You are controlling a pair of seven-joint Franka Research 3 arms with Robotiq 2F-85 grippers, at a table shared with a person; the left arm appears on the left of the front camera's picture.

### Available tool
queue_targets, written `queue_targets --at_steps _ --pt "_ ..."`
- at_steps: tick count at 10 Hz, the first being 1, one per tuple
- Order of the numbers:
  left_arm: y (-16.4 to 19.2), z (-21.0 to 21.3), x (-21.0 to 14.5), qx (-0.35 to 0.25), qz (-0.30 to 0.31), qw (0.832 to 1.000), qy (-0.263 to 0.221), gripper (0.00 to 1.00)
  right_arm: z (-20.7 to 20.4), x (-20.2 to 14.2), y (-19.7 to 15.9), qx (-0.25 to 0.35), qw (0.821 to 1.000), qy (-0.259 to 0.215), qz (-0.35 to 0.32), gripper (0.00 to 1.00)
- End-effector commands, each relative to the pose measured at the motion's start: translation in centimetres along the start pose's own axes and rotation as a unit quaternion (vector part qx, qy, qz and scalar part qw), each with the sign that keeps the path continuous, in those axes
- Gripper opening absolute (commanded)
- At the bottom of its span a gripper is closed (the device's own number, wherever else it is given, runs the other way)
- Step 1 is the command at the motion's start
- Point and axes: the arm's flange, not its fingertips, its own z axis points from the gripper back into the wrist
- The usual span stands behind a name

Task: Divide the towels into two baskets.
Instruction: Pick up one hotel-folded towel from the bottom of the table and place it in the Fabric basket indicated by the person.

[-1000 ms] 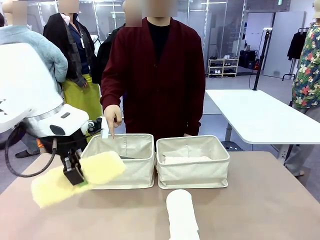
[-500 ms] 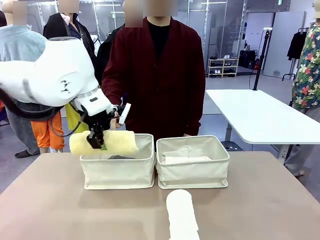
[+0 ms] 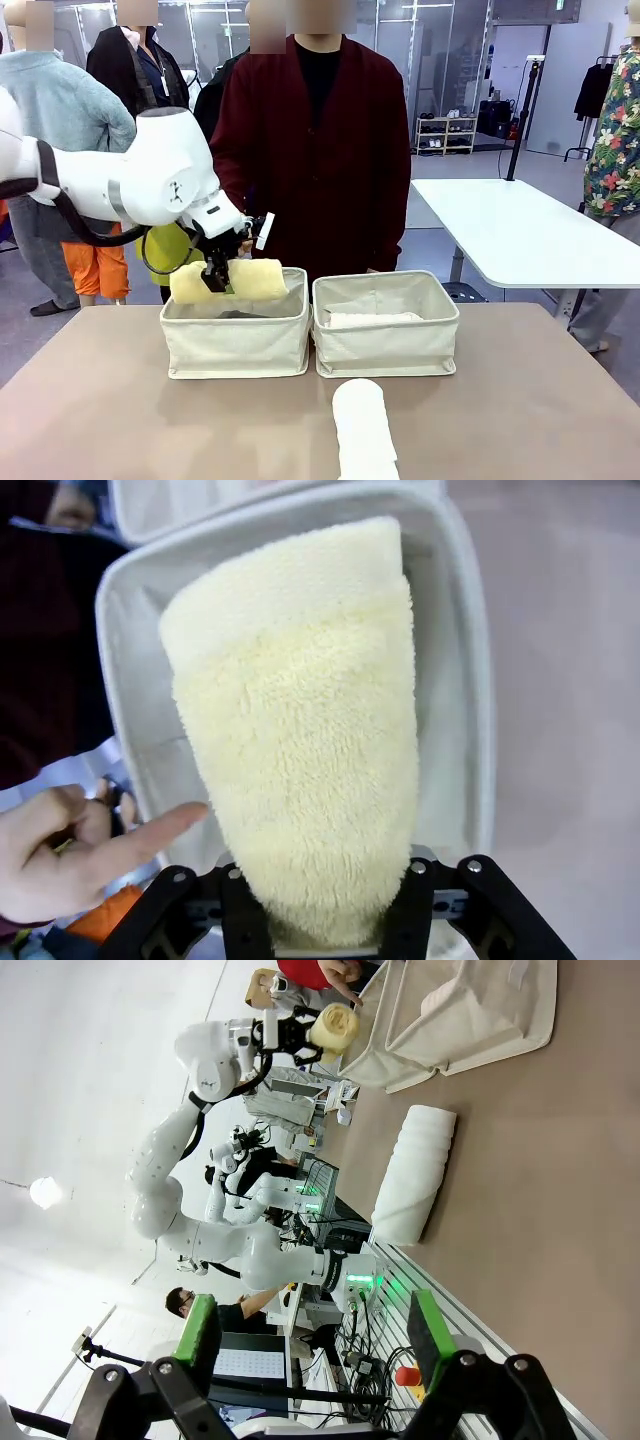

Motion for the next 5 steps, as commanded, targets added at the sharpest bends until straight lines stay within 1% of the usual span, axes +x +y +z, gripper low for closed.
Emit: queue_targets --at_steps 1,2,3,5 --pt "1.1 -1.7 0.1 0.052 0.024 0.998 0.013 0.67 0.0 0.0 0.5 -0.002 1.0 0.001 -0.005 0.95" --pt "1.3 -2.3 0.1 0.053 0.025 0.998 0.014 0.91 0.0 0.0 0.5 -0.002 1.0 0.001 -0.005 0.95" --pt "1.4 -2.6 0.1 0.067 0.027 0.997 0.031 0.99 0.0 0.0 0.5 -0.002 1.0 0.001 -0.005 0.95" --pt "1.0 -2.7 0.0 0.076 0.035 0.996 0.038 1.0 0.0 0.0 0.5 -0.002 1.0 0.001 -0.005 0.95"
